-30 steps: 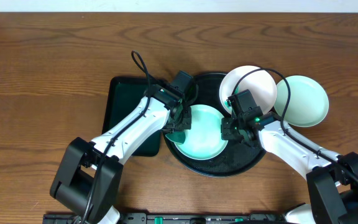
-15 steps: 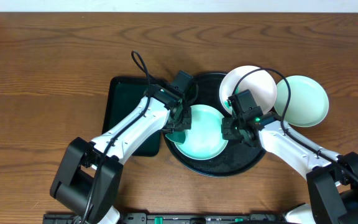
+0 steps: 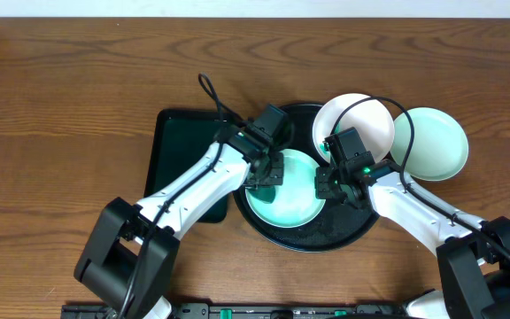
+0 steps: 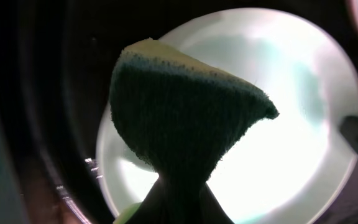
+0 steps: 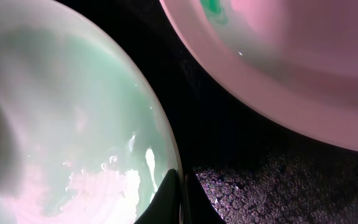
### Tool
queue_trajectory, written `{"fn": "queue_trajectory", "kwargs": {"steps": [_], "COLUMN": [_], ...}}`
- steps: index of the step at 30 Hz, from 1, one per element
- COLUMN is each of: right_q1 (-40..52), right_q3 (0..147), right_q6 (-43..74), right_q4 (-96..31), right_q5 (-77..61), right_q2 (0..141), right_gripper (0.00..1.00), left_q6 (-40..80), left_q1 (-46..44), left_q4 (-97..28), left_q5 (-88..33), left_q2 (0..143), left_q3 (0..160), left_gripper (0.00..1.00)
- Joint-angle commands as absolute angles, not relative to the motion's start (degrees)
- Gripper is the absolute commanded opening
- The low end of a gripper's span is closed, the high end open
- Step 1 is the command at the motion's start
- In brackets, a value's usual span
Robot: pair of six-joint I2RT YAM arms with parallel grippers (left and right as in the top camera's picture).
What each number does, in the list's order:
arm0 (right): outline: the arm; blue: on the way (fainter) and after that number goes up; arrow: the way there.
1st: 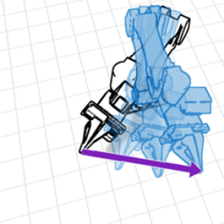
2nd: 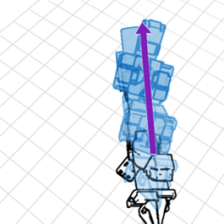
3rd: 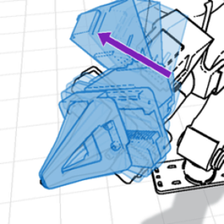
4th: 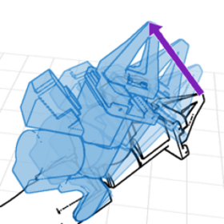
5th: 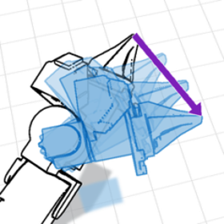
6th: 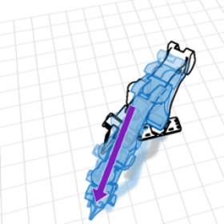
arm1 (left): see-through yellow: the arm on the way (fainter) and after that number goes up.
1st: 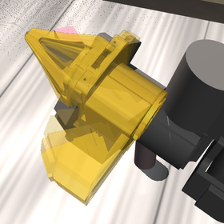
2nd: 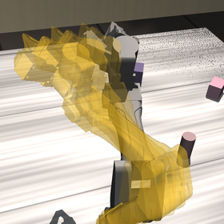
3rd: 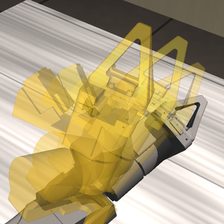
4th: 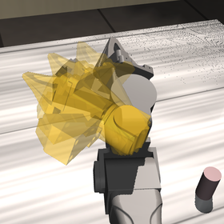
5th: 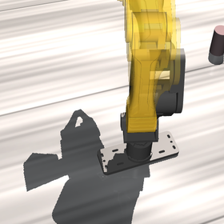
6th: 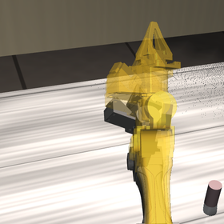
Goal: Clean dirty plates on tray and stack at the side
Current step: 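Keep scrubbing the teal plate surface with the left-held sponge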
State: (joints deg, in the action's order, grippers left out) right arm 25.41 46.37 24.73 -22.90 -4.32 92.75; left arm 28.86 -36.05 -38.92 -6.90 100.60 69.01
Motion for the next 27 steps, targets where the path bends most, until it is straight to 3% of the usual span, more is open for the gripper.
{"fn": "queue_trajectory", "kwargs": {"steps": [1, 19, 27], "right_q1": [25.61, 25.61, 25.61], "right_q3": [46.04, 46.04, 46.04], "right_q6": [24.62, 24.6, 24.6], "right_q4": [-22.81, -22.9, -22.87], "right_q5": [-3.95, -3.95, -3.95], "right_q2": [93.01, 93.01, 93.01], "right_gripper": [0.01, 0.01, 0.01], "left_q6": [32.14, 37.06, 35.81], "left_q1": [-37.26, -38.61, -38.61], "left_q4": [-37.17, -34.61, -34.24], "left_q5": [-5.96, -3.01, -15.38], "left_q2": [100.66, 107.63, 109.1], "left_q3": [68.47, 68.47, 68.47], "left_gripper": [0.07, 0.07, 0.07]}}
